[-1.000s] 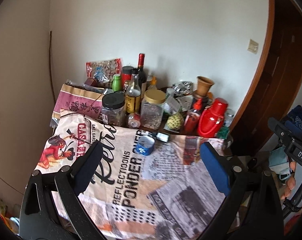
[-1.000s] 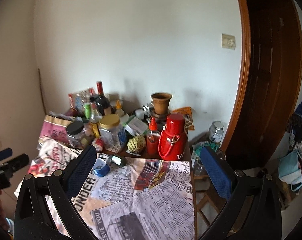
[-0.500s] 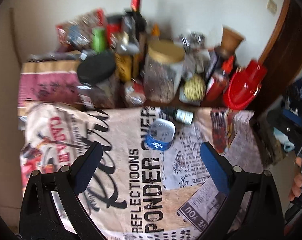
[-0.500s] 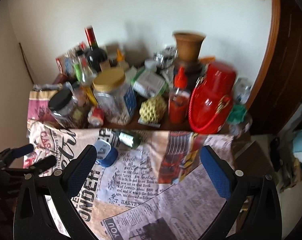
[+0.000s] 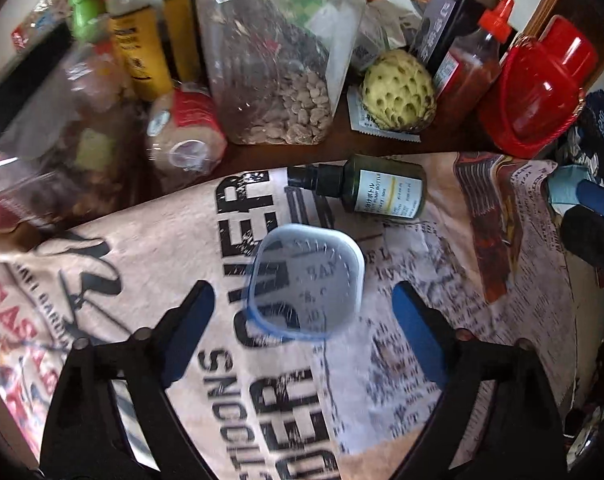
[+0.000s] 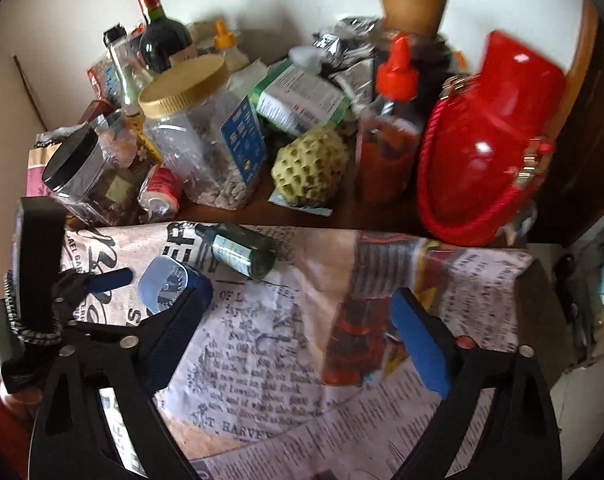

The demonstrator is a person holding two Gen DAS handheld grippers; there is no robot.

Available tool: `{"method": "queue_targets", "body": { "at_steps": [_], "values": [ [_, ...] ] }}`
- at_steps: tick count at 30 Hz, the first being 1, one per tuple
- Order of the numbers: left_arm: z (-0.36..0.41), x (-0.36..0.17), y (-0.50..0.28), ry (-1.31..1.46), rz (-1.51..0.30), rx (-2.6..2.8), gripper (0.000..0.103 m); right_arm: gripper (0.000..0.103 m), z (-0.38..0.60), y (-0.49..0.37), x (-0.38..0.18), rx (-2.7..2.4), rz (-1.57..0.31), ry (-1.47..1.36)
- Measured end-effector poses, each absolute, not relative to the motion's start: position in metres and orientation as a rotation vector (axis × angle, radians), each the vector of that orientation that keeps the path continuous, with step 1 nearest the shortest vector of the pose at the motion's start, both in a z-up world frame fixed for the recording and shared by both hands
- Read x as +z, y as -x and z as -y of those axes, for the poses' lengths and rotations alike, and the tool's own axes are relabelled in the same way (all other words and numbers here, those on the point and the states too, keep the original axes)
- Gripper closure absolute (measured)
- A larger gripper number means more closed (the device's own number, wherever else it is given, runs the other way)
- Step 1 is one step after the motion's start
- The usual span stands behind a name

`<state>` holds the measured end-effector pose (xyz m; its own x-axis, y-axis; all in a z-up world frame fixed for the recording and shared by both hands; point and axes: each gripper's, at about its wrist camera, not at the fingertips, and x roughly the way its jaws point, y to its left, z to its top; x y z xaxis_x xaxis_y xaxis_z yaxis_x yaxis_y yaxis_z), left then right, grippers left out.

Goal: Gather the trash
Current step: 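Grasp the green glass bottle with the right gripper while the left gripper grasps the clear plastic lid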

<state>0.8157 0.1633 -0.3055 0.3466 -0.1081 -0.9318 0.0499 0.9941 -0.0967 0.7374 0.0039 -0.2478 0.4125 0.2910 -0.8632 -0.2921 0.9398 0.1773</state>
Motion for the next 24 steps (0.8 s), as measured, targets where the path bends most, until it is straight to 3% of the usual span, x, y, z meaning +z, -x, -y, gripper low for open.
{"method": "queue_targets", "body": {
  "at_steps": [3, 6, 22, 24],
  "values": [
    [-0.167, -0.316, -0.823, 0.077, -1.238, -0.135, 0.041, 0.019, -0.017, -0.749, -0.258, 0.399, -1.113, 0.03],
    [-0.172, -0.315, -0.821, 0.089, -1.226, -0.153, 0.041, 0.026, -0.032, -0.76, -0.267, 0.433, -1.136, 0.049],
    [-0.251, -0.281, -0.771, 0.196, -1.19, -0.022, 0.042, 0.026, -0.106, -0.805, -0.327, 0.439, -1.284, 0.156],
    [-0.253, -0.274, -0.766, 0.192, -1.171, -0.008, 0.042, 0.037, -0.105, -0.808, -0.335, 0.426, -1.311, 0.126]
  ]
}}
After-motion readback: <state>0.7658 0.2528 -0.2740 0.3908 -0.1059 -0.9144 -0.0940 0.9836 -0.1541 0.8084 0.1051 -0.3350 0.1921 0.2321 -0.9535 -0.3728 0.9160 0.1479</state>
